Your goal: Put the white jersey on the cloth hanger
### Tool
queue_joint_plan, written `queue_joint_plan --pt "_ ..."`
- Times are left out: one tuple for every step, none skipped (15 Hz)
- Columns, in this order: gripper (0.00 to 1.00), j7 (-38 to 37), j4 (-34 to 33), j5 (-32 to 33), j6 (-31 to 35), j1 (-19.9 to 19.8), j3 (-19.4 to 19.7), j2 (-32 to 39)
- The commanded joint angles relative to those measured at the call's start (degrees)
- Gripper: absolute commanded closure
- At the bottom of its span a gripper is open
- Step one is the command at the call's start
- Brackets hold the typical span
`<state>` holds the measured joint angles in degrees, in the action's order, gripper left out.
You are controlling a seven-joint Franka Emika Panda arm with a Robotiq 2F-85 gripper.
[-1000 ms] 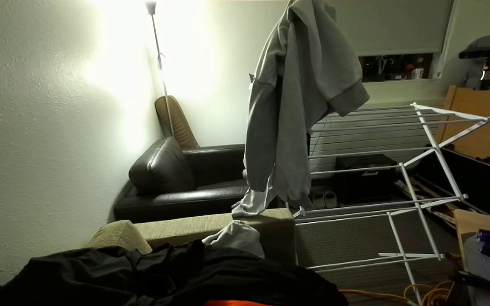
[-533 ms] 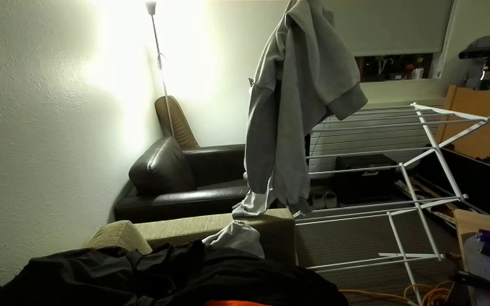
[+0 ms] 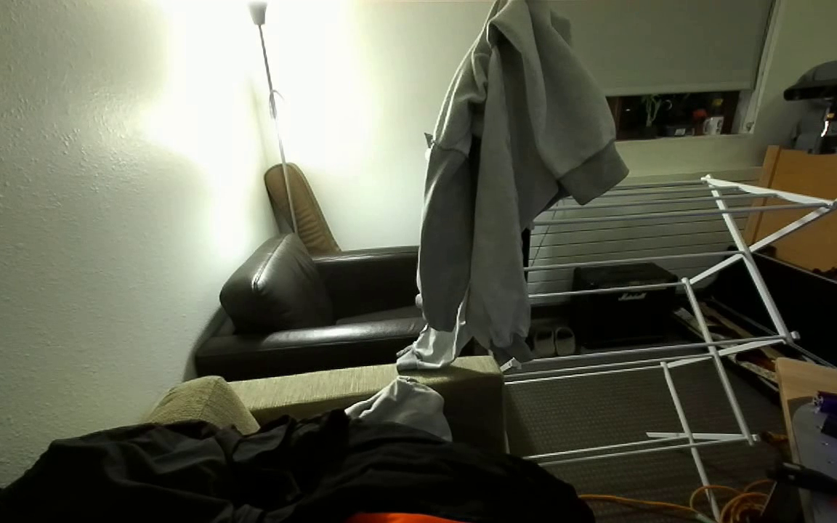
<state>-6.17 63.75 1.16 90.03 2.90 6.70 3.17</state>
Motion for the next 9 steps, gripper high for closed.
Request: queue_joint_plan --pt "0.97 -1.05 0.18 0.40 1.63 0.04 0.04 0.07" --pt "0.97 -2.03 -0.04 0.76 2.74 0.14 0.02 0.24" --pt "0.97 -2.72 -0.07 0.59 3.75 0.14 0.05 0.19" --pt "0.97 -3.81 -0.27 0.57 4.78 0.18 0.07 0.15" --pt "0.97 -5.00 -0.34 0.46 6.08 0.12 0.14 0.09" --pt "0.97 -6.16 -1.10 0.43 6.65 0.06 0.21 0.36" --pt "0.97 -7.44 -1.66 0.57 7.37 0.07 0.25 0.59" --pt "0.97 -8.67 -2.65 0.59 7.61 0.02 0.35 0.93" --pt "0.97 -9.53 -3.24 0.46 7.80 -0.08 0.48 1.10"
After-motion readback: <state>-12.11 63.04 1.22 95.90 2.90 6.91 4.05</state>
